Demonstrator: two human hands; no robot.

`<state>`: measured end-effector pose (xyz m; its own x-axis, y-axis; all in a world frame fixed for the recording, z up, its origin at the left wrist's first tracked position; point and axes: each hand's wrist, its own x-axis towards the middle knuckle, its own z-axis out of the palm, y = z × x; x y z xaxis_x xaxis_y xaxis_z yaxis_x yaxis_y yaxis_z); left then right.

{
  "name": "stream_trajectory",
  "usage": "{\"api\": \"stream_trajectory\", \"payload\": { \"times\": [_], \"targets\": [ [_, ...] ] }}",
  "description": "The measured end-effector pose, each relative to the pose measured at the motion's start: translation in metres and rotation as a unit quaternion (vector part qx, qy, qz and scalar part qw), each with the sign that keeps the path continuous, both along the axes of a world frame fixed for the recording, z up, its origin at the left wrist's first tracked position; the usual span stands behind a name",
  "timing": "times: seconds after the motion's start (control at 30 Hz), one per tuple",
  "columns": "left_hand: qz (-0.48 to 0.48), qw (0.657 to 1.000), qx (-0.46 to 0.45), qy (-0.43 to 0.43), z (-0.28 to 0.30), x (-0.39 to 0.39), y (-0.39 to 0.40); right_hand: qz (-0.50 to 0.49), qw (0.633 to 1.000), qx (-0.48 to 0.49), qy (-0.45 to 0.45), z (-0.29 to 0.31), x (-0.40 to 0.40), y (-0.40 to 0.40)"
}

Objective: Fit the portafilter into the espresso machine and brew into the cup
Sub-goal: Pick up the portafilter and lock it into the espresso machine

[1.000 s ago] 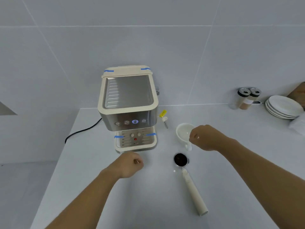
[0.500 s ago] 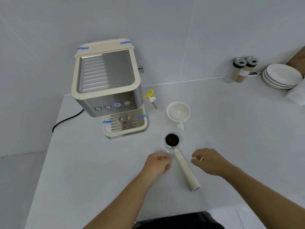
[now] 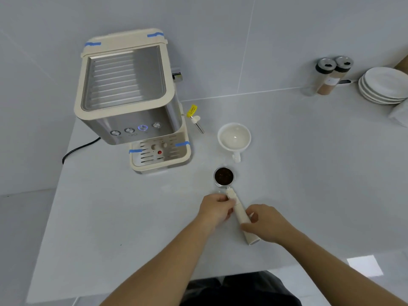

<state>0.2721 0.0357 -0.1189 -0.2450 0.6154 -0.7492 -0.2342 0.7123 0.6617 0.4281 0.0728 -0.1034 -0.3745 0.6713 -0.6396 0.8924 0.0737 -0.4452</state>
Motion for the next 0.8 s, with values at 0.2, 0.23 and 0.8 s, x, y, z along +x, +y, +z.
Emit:
{"api": "stream_trajectory", "payload": {
  "times": [0.2,0.23,0.8],
  "targets": [
    [0.008,1.000,-0.013,0.014,-0.002,0.003,0.004,0.008,1.000,0.006,0.003,-0.001,-0.004,-0.002],
    [0.010,1.000,-0.014,0.012,-0.002,0.004,0.004,0.013,1.000,0.009,0.000,-0.001,-0.005,-0.002],
    [0.095,0.991,0.060,-0.067,0.014,-0.029,-0.015,0.066,0.997,-0.001,0.031,0.035,-0.022,-0.012]
  ]
}}
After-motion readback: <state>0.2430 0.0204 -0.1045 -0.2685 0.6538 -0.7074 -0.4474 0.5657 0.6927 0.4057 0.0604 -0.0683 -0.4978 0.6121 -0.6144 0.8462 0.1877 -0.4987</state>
